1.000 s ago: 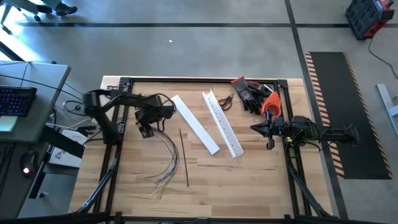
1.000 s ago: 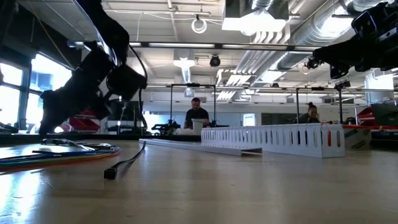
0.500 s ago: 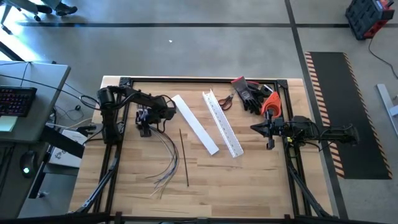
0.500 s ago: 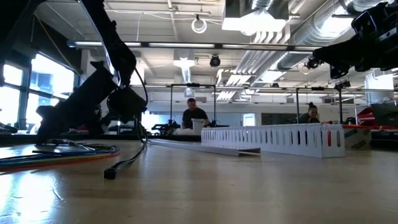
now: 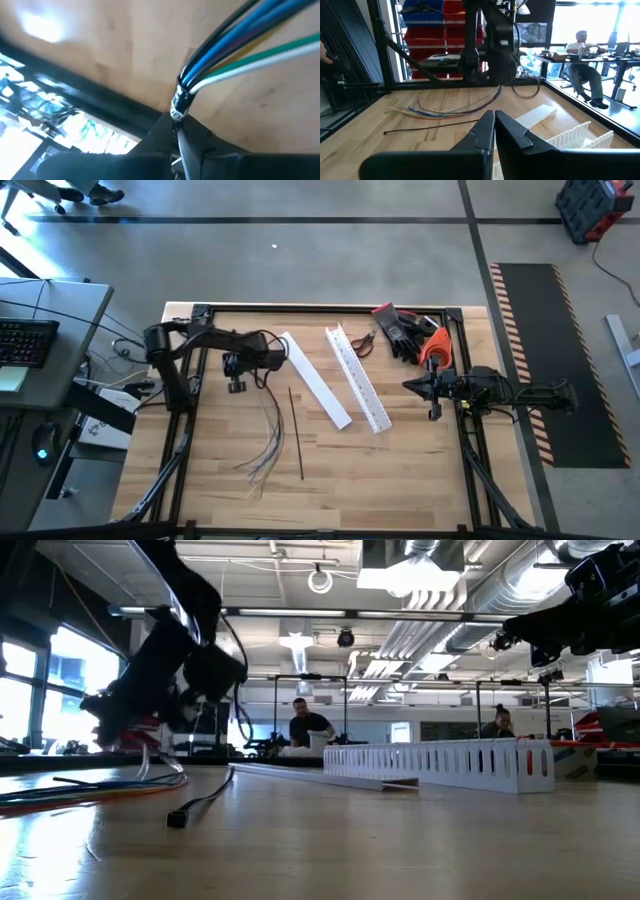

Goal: Ziptie cables
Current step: Wrap the colored cables with the black zip tie

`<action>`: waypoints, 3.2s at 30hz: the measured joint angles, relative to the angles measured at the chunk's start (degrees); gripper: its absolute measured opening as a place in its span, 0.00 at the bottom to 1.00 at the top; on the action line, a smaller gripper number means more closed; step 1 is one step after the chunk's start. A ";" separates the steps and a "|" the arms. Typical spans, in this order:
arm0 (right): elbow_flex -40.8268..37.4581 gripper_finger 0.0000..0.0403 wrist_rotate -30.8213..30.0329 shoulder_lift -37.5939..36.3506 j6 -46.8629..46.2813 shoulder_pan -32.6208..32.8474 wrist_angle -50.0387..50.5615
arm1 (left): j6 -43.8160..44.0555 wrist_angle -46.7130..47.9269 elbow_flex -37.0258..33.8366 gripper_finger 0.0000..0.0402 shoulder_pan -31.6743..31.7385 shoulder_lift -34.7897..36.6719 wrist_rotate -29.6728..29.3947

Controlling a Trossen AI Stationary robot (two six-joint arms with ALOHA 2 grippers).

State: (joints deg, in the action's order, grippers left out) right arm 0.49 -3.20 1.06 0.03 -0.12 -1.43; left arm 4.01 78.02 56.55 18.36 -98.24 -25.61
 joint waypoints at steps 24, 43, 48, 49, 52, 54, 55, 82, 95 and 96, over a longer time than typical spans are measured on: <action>0.00 0.00 0.00 0.00 -0.02 -0.02 0.00 | -41.03 8.67 24.40 0.00 -39.98 4.07 -14.26; -0.01 0.00 0.00 0.00 -0.01 -0.01 0.00 | -17.91 12.00 40.85 0.00 -60.71 11.14 -40.89; -0.01 0.00 0.00 0.00 -0.01 -0.01 0.00 | -23.03 11.97 43.69 0.00 -66.40 14.79 -42.48; 0.00 0.00 0.00 0.00 -0.02 0.00 0.02 | -23.87 12.01 44.12 0.00 -67.44 15.50 -42.42; 0.00 0.00 0.00 0.00 0.00 0.00 0.02 | -25.13 11.99 44.82 0.00 -69.18 17.21 -39.29; 0.00 0.00 0.00 0.00 -0.01 -0.01 0.02 | -25.81 12.01 44.82 0.00 -68.52 17.69 -35.93; 0.00 0.00 0.00 0.00 -0.02 -0.02 0.02 | -26.62 11.99 44.72 0.00 -67.55 17.60 -34.41; 0.00 0.00 0.00 0.00 -0.01 0.00 0.02 | -83.72 -27.41 44.41 0.00 -40.59 -17.67 -3.42; 0.00 0.00 0.00 -0.02 0.00 0.00 0.00 | -85.19 -39.15 44.41 0.00 -36.67 -25.16 2.40; 0.00 0.00 0.00 -0.02 0.00 -0.01 0.01 | -84.86 -40.44 44.41 0.00 -36.65 -25.26 3.31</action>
State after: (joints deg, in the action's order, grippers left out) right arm 0.49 -3.20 1.04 0.03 -0.13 -1.43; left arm -80.85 37.58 100.96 -18.29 -123.50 -22.30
